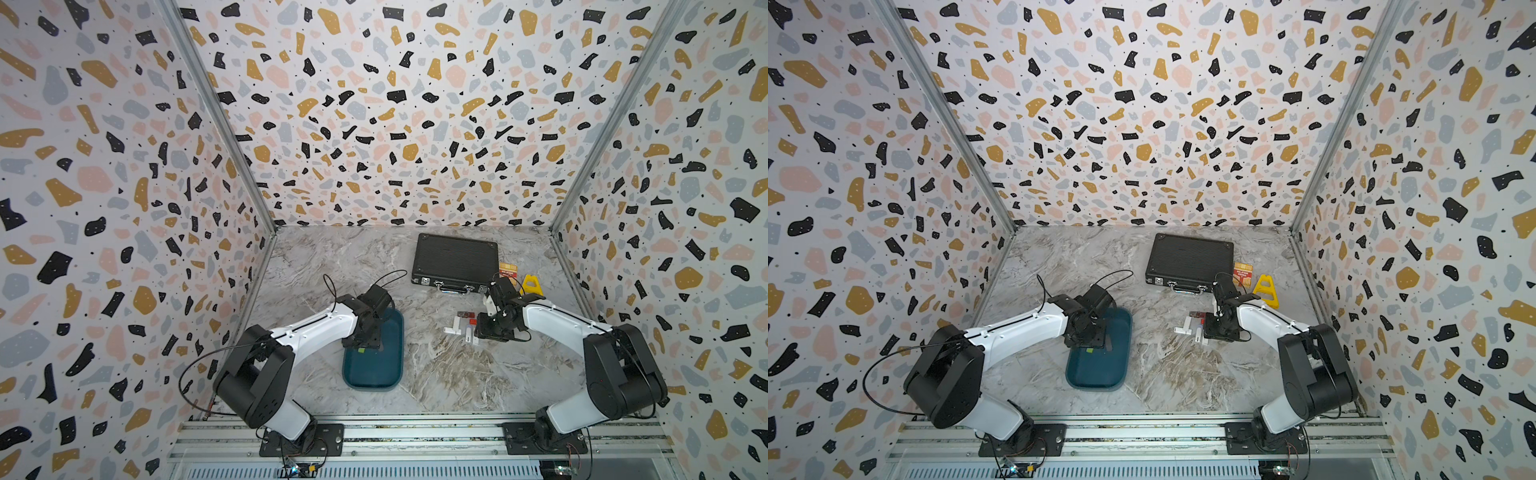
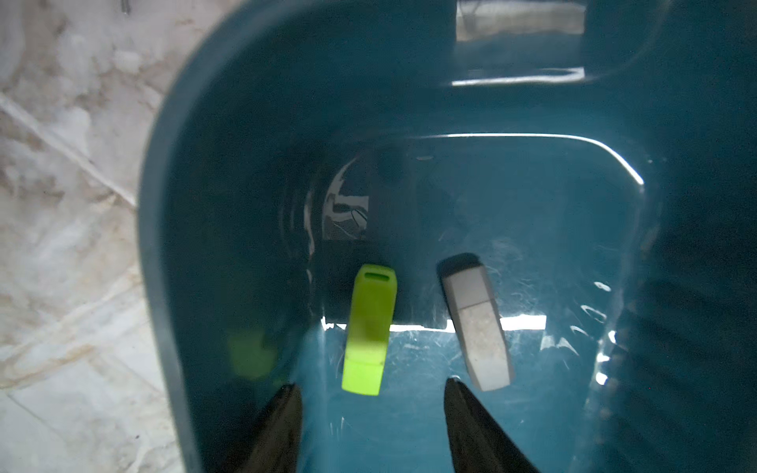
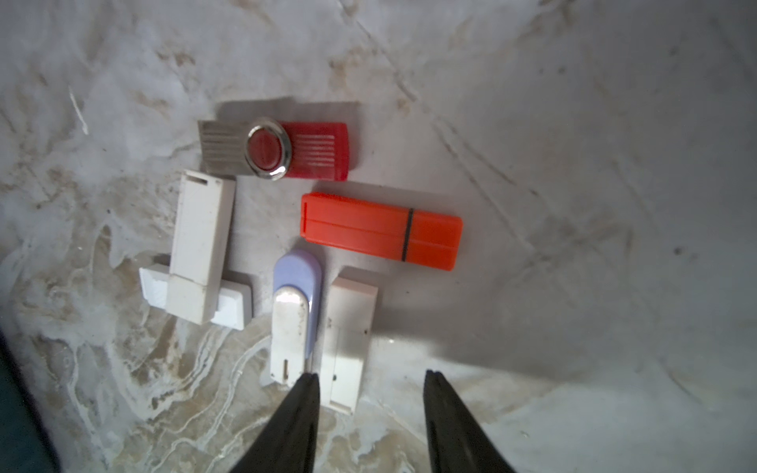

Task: Put the usb flash drive into the storage box
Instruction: Place the USB flash in the storage box, then pick up the USB flash from the center of the board.

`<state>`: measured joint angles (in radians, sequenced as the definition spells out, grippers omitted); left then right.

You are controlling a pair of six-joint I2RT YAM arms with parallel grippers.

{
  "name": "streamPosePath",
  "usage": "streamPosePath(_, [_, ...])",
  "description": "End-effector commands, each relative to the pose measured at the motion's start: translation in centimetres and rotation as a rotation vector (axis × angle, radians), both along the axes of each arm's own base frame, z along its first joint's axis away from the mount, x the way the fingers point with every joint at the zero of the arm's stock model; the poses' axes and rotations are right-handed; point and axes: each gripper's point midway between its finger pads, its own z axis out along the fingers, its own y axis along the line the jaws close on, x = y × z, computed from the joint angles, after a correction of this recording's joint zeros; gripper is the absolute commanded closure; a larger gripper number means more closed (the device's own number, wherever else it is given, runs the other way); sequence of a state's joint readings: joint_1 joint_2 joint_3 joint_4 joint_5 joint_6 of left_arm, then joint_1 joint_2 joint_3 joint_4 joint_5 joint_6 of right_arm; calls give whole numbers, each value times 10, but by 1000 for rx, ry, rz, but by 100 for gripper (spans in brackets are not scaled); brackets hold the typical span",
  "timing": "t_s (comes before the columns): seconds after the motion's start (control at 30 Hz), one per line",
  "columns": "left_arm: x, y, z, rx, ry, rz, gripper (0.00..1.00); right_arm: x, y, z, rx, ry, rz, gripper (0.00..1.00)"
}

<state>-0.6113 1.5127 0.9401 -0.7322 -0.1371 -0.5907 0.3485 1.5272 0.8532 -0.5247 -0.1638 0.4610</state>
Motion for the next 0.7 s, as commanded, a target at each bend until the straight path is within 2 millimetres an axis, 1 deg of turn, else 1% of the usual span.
streamPosePath(0.0, [2,-5,31,-72,-63,-3,38,1,0,4,-41,8,27,53])
streamPosePath(0.13, [-6,-3,60,-135,-129,-10,37,4,3,1,-55,29,39,54])
streamPosePath(0.27, [-14,5,77,-147,-169,-25,36,6,5,-4,-76,45,54,54])
streamPosePath(0.47, [-26,17,82,-128,-182,-37,35,2,1,-10,-111,73,54,57])
streamPosePath(0.67, [-30,21,87,-132,-196,-42,35,1,1,-14,-140,94,60,59])
